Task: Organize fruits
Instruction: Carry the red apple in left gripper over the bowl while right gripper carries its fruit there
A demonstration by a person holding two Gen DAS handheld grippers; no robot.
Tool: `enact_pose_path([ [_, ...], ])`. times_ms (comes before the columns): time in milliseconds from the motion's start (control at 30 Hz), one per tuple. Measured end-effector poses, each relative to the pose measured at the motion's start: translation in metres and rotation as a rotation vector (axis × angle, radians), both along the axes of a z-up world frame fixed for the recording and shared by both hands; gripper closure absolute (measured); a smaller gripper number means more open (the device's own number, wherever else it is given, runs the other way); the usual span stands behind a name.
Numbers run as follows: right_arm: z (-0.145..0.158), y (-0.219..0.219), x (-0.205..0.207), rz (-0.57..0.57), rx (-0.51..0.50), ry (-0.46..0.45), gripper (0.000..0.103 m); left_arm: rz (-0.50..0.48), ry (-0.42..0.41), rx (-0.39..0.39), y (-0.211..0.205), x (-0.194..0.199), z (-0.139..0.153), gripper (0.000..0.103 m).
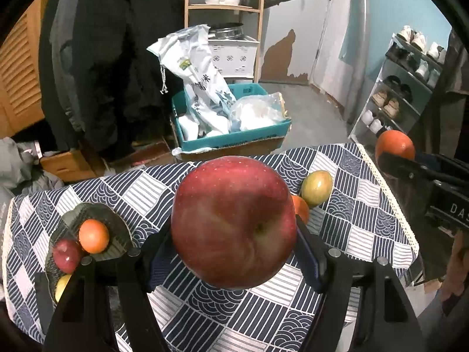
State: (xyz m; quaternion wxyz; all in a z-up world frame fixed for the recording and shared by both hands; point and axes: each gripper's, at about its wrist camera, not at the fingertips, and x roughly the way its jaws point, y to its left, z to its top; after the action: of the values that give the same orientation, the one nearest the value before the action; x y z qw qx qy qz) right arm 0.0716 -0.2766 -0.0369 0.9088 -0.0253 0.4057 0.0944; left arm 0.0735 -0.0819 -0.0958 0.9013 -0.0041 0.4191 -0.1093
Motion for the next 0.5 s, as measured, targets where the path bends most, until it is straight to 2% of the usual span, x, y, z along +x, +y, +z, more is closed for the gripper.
enact_pose_path([
  [500, 0.028, 0.025, -0.012, 0.065, 0.014, -0.056, 0.056, 0.052, -0.041, -0.025, 0.031, -0.022, 0.028, 0.028],
])
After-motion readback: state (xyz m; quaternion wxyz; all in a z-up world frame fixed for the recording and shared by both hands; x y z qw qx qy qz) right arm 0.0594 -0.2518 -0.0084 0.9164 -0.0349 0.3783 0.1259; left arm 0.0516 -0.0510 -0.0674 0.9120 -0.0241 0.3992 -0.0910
